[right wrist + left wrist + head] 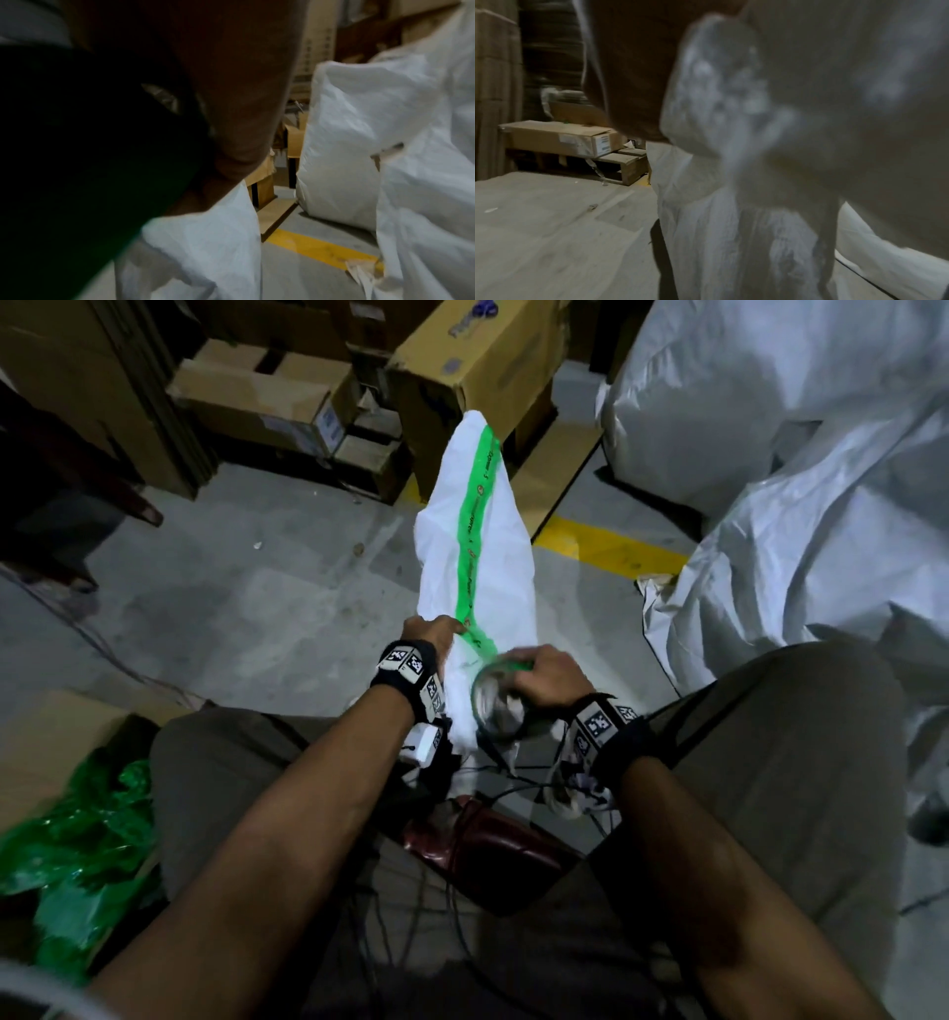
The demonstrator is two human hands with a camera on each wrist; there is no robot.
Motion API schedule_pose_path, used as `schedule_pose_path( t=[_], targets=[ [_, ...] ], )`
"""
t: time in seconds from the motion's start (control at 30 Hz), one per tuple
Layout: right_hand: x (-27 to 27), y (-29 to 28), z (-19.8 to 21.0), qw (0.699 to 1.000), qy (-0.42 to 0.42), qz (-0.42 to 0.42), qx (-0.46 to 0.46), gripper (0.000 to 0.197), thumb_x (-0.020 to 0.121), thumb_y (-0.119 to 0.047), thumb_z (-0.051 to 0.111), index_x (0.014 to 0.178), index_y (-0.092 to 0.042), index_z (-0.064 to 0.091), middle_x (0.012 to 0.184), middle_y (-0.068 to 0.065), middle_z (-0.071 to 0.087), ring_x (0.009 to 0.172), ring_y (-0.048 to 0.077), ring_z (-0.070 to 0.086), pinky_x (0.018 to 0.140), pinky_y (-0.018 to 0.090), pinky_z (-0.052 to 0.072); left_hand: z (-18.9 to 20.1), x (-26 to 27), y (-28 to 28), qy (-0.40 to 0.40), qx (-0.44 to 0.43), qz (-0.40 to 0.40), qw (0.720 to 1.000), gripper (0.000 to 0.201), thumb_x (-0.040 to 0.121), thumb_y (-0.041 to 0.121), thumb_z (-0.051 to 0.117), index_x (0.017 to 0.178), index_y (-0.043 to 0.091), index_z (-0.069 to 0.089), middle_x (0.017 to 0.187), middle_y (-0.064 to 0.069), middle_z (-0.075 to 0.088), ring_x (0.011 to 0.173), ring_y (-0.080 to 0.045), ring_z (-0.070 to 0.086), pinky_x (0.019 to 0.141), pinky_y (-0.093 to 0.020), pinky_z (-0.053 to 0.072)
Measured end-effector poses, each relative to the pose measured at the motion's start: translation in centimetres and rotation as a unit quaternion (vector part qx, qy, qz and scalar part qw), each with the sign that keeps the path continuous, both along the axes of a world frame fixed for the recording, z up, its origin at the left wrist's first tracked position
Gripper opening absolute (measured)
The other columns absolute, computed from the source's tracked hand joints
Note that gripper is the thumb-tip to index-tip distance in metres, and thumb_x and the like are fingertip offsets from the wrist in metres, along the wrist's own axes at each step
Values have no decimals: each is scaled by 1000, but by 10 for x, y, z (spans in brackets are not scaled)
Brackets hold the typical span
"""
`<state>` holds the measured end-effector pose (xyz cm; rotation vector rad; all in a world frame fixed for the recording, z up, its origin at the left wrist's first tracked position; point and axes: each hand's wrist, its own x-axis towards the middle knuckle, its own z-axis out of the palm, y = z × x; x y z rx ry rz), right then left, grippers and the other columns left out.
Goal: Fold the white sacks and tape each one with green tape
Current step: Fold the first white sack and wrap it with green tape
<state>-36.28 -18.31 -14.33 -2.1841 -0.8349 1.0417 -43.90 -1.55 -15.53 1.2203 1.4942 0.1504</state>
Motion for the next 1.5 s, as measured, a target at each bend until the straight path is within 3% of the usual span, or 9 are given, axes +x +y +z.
schedule_pose_path(
  t=[0.13,0.23,0.33,0.43,0.6,0.83,1.07,1.37,1.5],
  targets=[
    [-1,-5,0,989,8,119,-86,57,89,-39,64,143,-46,47,152,0,48,136,26,46,108,31,38,-3,-2,0,-21,-45,17,999,75,71,10,82,136,-6,47,92,-11,65,69,-23,58,68,-34,51],
    [-4,-5,1,982,12,164,-94,61,95,-45,62,151,-41,38,157,3,41,140,26,42,110,30,35,-45,-8,18,-31,-162,-65,984,85,56,32,97,127,1,62,129,-16,65,108,-31,65,96,-54,51],
    [-11,-4,6,973,-17,201,-111,63,96,-48,58,154,-38,34,157,5,39,140,27,40,107,29,33,-3,-31,-8,-99,-253,-136,953,59,68,23,91,118,1,69,119,-19,68,113,-33,63,109,-53,43],
    [-20,-1,13,964,-56,224,-131,61,95,-43,59,152,-33,40,151,6,46,134,28,47,103,31,37,28,-55,-38,-122,-303,-137,935,62,65,13,93,118,-5,67,120,-23,66,108,-37,64,104,-56,48],
    [-29,-3,21,975,-62,180,-114,59,83,-48,65,138,-29,57,137,8,59,123,29,55,96,34,44,30,-48,-58,-83,-133,15,988,53,60,-9,78,109,-10,59,104,-31,68,86,-40,71,69,-54,60],
    [-24,-23,40,999,-39,-22,30,49,66,-49,65,114,-39,62,112,5,62,105,24,59,87,38,52,51,-24,-47,-97,-39,18,994,46,57,-4,71,95,8,50,107,-24,64,91,-39,68,73,-59,60],
    [-19,-48,60,981,-64,-83,161,63,68,-25,74,128,-33,58,120,4,63,107,20,60,94,28,48,125,5,-67,-157,-40,-51,986,17,79,-17,63,77,-2,56,72,-14,62,38,-14,59,34,-19,43],
    [-35,-57,75,968,-119,-173,136,71,64,-42,68,134,-41,57,120,-1,71,108,24,65,93,34,52,70,35,-49,-179,-61,-19,982,81,30,-6,77,107,-7,52,96,-31,67,79,-47,71,68,-68,56],
    [-24,-60,80,977,-127,-147,88,75,68,-48,65,142,-43,51,120,8,71,110,31,64,93,34,49,112,29,-64,-163,-32,-42,985,53,48,-7,80,95,-9,55,79,-25,66,65,-40,69,54,-51,61]
  ],
)
